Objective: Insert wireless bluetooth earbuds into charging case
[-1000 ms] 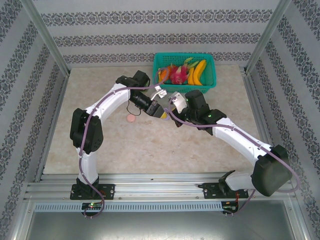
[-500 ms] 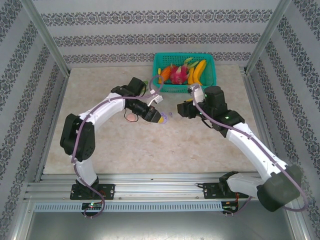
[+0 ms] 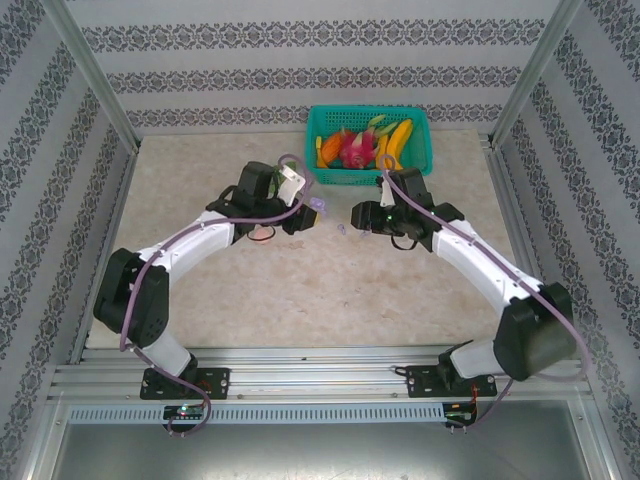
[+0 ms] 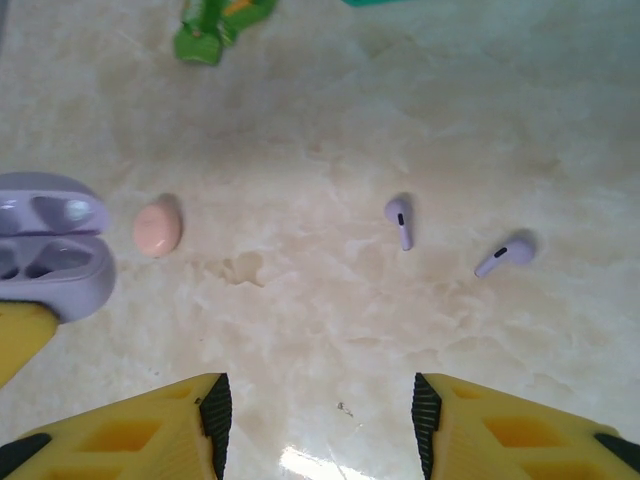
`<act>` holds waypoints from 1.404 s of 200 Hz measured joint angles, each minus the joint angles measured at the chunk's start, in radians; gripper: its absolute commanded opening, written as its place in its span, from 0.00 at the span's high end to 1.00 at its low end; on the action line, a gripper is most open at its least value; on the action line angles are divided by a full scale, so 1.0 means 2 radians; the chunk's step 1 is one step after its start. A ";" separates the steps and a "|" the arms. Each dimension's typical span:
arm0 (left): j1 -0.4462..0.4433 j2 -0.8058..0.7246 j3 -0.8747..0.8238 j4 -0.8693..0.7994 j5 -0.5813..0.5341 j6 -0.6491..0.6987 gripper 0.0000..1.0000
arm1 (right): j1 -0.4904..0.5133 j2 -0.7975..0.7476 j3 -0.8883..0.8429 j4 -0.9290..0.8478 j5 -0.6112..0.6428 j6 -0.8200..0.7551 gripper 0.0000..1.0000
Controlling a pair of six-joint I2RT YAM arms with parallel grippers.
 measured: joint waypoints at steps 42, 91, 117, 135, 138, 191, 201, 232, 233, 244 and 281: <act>0.000 -0.026 -0.101 0.171 -0.028 -0.020 1.00 | 0.003 0.084 0.058 -0.034 0.010 -0.003 0.47; 0.000 -0.042 -0.171 0.340 -0.046 -0.036 1.00 | 0.017 0.190 0.152 -0.084 0.021 -0.036 0.47; 0.000 -0.042 -0.189 0.408 -0.055 -0.043 1.00 | 0.023 0.234 0.195 -0.107 0.027 -0.054 0.48; -0.001 -0.041 -0.198 0.444 -0.057 -0.048 1.00 | 0.028 0.259 0.218 -0.119 0.032 -0.064 0.49; -0.001 -0.041 -0.200 0.449 -0.057 -0.049 1.00 | 0.029 0.263 0.221 -0.121 0.034 -0.065 0.49; -0.005 -0.038 -0.206 0.527 -0.055 -0.069 1.00 | 0.038 0.316 0.261 -0.153 0.055 -0.086 0.51; -0.005 -0.038 -0.206 0.537 -0.053 -0.072 1.00 | 0.039 0.323 0.266 -0.158 0.060 -0.089 0.51; -0.005 -0.038 -0.206 0.559 -0.038 -0.081 1.00 | 0.039 0.344 0.288 -0.173 0.071 -0.100 0.51; -0.005 -0.038 -0.206 0.560 -0.037 -0.081 1.00 | 0.039 0.344 0.288 -0.174 0.071 -0.100 0.52; -0.005 -0.038 -0.206 0.565 -0.032 -0.084 1.00 | 0.039 0.352 0.297 -0.179 0.075 -0.102 0.52; -0.005 -0.035 -0.206 0.576 -0.028 -0.089 1.00 | 0.039 0.377 0.318 -0.185 0.083 -0.112 0.53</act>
